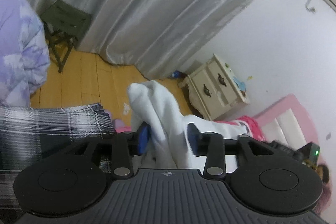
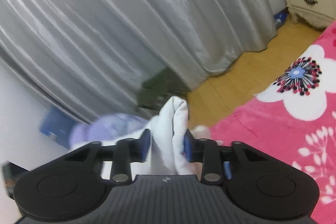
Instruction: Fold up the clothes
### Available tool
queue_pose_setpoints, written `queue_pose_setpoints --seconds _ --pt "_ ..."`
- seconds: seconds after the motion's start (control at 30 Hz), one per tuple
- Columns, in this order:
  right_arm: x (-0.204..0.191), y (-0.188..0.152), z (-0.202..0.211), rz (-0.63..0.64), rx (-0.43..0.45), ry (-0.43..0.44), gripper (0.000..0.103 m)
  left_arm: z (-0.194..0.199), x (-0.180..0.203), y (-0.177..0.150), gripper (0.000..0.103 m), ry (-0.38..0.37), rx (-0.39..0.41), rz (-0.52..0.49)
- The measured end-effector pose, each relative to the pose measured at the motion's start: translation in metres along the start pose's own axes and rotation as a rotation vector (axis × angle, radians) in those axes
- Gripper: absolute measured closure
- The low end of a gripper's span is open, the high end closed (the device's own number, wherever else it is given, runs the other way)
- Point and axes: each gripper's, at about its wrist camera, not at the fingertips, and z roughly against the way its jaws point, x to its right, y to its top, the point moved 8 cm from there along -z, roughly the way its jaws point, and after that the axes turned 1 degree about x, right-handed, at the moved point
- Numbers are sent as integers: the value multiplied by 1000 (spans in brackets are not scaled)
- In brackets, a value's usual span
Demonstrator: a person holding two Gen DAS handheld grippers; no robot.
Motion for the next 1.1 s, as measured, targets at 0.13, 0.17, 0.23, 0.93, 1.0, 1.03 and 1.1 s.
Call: queue_pose_setpoints --seconds 0.13,0.17,0.23,0.93,1.0,1.03,1.1 --pt "11 -8 38 -56 14 47 47 27 17 -9 41 -34 -33 -81" --pt "14 -11 48 -70 17 58 47 33 23 -13 38 -44 -49 -103" --pt "20 -26 63 -93 1 66 44 44 32 -24 34 -63 -86 -150" --pt "48 -134 141 -342 -52 118 43 74 50 -207 33 -106 -436 -493" --pt "50 -140 142 -364 -60 121 43 71 52 -205 33 -96 -416 -480" --pt "52 -143 142 -379 -68 124 43 70 52 -203 33 -89 -401 -469" --pt "56 -147 141 -414 -83 130 42 67 51 -195 33 -60 -376 -431"
